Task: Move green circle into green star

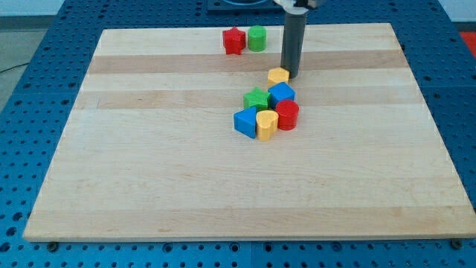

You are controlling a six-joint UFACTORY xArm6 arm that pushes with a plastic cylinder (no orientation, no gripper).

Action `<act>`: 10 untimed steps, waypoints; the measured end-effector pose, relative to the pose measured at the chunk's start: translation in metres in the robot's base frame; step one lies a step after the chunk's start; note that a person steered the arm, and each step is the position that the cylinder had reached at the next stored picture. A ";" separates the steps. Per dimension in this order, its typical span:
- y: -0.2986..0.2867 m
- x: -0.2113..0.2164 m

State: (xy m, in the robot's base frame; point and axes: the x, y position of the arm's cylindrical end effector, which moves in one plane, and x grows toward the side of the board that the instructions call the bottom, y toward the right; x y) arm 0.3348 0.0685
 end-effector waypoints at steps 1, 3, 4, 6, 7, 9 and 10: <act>-0.008 0.000; -0.015 0.009; -0.008 0.003; 0.047 -0.130; 0.020 -0.142; -0.032 -0.120; -0.049 -0.120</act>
State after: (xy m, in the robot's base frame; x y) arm 0.2152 0.0191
